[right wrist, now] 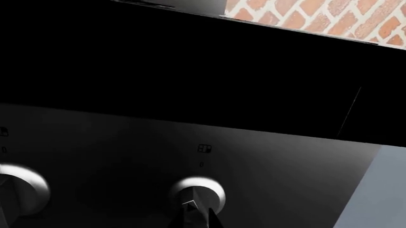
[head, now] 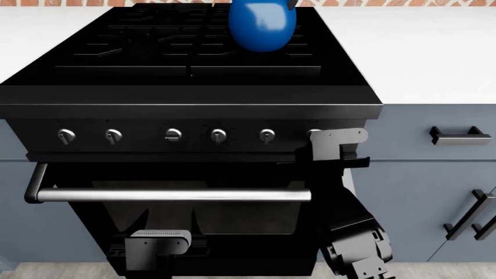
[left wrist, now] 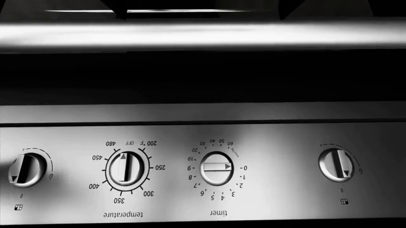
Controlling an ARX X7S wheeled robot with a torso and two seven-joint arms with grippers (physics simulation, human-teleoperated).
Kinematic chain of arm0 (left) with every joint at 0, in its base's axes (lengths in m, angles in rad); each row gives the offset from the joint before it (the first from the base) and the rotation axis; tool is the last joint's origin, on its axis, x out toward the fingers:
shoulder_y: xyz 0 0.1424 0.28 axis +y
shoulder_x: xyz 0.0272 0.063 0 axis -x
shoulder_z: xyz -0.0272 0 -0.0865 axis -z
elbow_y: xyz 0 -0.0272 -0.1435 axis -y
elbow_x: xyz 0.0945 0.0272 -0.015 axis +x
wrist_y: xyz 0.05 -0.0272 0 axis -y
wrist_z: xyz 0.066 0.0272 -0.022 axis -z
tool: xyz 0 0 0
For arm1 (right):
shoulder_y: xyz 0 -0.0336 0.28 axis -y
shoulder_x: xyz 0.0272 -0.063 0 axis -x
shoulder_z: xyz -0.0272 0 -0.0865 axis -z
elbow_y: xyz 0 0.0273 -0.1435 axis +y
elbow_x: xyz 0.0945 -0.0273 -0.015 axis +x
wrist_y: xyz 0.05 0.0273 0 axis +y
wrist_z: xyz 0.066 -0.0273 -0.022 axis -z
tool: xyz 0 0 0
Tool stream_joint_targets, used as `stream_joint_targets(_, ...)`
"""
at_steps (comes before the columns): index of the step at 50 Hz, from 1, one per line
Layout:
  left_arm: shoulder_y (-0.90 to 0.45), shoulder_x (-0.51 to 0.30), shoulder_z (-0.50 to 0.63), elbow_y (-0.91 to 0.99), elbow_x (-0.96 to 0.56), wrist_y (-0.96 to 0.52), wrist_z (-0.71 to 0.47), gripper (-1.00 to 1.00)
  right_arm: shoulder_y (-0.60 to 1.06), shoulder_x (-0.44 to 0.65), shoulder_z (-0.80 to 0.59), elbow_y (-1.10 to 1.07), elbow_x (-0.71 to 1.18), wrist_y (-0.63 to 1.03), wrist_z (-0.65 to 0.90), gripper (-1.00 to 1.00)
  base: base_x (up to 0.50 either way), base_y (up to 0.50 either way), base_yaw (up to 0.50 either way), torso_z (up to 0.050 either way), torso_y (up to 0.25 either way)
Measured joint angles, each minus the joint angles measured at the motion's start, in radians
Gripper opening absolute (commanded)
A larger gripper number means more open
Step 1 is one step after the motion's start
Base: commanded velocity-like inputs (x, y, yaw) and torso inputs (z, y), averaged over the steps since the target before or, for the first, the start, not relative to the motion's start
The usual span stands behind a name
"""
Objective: Turn off the front right burner of the stove.
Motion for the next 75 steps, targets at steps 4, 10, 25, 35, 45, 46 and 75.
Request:
stream_joint_targets(4,-0.001,-0.001,0.002,0.0,-0.001,0.0,-0.002,1.0,-0.002,0.0,0.011,-0.005,0.02,-0.001,-0.006,-1.0,0.0,0.0,0.0,0.0,0.0)
stream_joint_targets(10,-0.002,-0.003,0.005,-0.001,-0.002,0.001,-0.004,1.0,-0.004,0.0,0.027,-0.011,0.048,0.0,-0.015,-1.0,0.0,0.0,0.0,0.0,0.0)
stream_joint_targets(25,-0.004,-0.007,0.011,-0.002,-0.007,0.002,-0.009,1.0,-0.007,-0.008,0.071,-0.026,0.124,0.014,-0.02,-1.0,0.0,0.0,0.0,0.0,0.0)
stream_joint_targets(35,-0.004,-0.011,0.015,-0.001,-0.011,0.005,-0.011,1.0,-0.007,-0.015,0.093,-0.031,0.164,0.019,-0.014,-1.0,0.0,0.0,0.0,0.0,0.0)
stream_joint_targets(45,-0.004,-0.014,0.019,-0.002,-0.014,0.008,-0.014,1.0,-0.007,-0.017,0.108,-0.036,0.199,0.024,-0.011,-1.0,0.0,0.0,0.0,0.0,0.0)
stream_joint_targets(46,-0.004,-0.014,0.019,-0.002,-0.014,0.008,-0.014,1.0,-0.007,-0.017,0.11,-0.037,0.203,0.025,-0.011,-1.0,0.0,0.0,0.0,0.0,0.0)
stream_joint_targets(75,-0.006,-0.022,0.03,-0.003,-0.023,0.013,-0.023,1.0,-0.001,-0.03,0.166,-0.044,0.313,0.049,0.002,-1.0,0.0,0.0,0.0,0.0,0.0)
